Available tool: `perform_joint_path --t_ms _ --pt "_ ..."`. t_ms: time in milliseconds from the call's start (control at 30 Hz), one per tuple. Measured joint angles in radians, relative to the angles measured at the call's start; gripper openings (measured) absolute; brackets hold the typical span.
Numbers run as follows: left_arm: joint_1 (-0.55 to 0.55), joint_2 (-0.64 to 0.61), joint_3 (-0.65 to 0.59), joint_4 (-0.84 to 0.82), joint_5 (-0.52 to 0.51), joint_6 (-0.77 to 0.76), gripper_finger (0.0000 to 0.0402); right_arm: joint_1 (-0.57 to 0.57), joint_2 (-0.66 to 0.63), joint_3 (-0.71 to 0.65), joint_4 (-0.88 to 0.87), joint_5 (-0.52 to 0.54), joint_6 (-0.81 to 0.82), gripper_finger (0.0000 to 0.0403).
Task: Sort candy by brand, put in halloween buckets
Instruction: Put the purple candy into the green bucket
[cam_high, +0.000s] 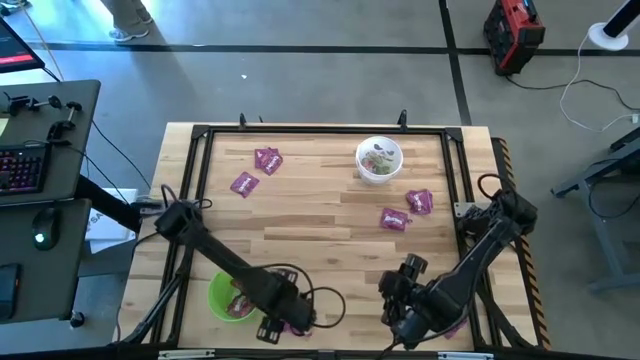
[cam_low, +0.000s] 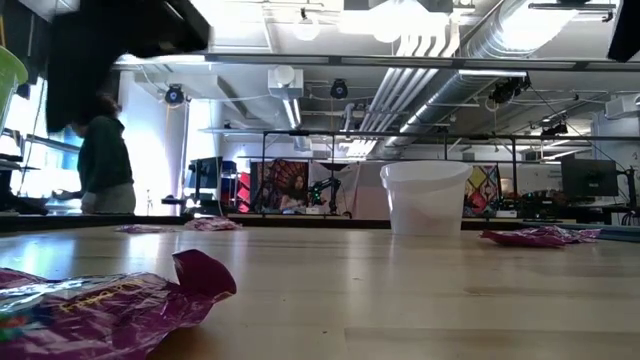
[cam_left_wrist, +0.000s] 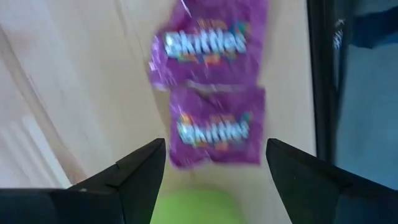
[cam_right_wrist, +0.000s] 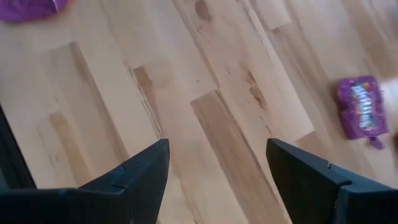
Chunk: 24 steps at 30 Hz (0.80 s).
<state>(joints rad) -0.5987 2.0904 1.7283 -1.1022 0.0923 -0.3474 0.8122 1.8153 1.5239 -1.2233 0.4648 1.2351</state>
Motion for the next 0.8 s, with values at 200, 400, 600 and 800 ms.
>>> perform_joint_path --t_ms 200,400,600,800 --pt "0.019 0.037 0.0 0.061 -0.016 0.038 0.0269 -0.019 -0.001 -0.002 0.044 0.001 -0.01 0.0263" --pt "0.004 0.089 -0.001 0.072 -0.016 0.072 0.0269 -0.029 -0.001 -0.002 0.043 0.003 -0.012 0.0263" --pt "-0.012 0.107 0.0 0.092 -0.05 0.068 0.0269 -0.033 -0.001 -0.002 0.042 0.026 -0.013 0.0263" --pt "-0.012 0.124 0.0 0.103 -0.046 0.036 0.0269 -0.034 -0.001 -0.001 0.046 0.037 -0.038 0.0263"
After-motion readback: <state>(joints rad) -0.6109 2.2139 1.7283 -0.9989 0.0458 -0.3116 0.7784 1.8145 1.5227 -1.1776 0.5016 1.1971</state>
